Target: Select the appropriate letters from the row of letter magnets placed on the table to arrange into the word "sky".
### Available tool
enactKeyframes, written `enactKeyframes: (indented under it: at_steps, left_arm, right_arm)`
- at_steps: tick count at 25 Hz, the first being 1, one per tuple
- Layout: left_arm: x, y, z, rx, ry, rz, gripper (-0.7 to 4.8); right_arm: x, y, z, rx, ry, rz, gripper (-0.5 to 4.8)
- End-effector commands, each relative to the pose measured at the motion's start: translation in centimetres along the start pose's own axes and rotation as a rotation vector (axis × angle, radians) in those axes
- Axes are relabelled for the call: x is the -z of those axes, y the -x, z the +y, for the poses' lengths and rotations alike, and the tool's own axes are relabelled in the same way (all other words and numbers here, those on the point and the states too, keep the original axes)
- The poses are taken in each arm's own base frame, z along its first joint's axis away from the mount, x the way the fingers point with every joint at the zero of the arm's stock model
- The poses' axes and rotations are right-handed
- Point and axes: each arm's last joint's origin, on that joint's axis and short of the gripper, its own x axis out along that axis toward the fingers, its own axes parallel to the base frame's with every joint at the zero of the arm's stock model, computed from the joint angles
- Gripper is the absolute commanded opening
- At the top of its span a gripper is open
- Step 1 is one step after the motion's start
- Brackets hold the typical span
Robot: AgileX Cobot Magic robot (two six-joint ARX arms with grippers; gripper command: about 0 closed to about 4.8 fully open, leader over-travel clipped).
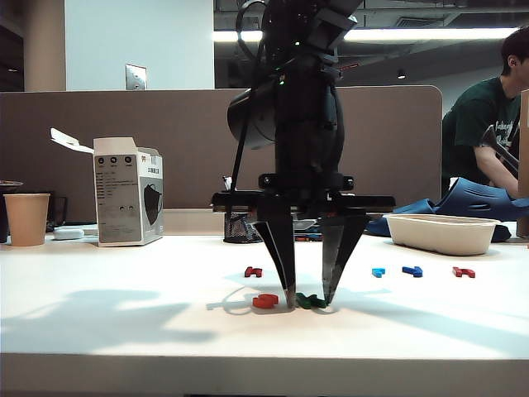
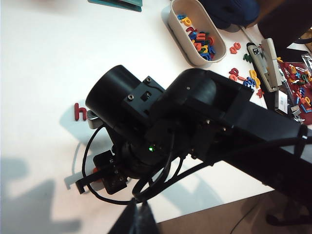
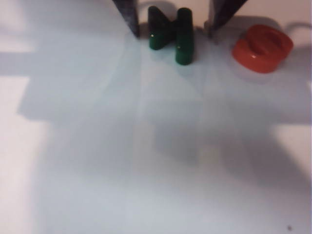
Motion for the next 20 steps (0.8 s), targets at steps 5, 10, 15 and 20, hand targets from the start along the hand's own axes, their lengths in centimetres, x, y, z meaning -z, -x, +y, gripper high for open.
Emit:
enactKeyframes:
  at_steps: [5, 10, 15, 20]
  left_arm:
    - [-0.1, 0.2, 0.0, 0.004, 0.006, -0.012, -0.05]
    - [-0.1, 0.2, 0.0, 0.004, 0.006, -0.012, -0.05]
    - [-0.1, 0.2, 0.0, 0.004, 0.006, -0.012, -0.05]
    - [-0.1, 0.2, 0.0, 0.004, 0.006, -0.012, -0.05]
  right_arm:
    - [0.3, 1.1, -0.2, 0.002, 0.001, -0.029, 1.81]
    - [0.6, 2.1, -0.2, -0.010, 0.012, -0.055, 1.81]
    - [0.4, 2.8, -0.8, 0.002, 0.016, -0.104, 1.81]
    - [-0.5, 3.6, -3.4, 0.012, -0.018, -0.133, 1.80]
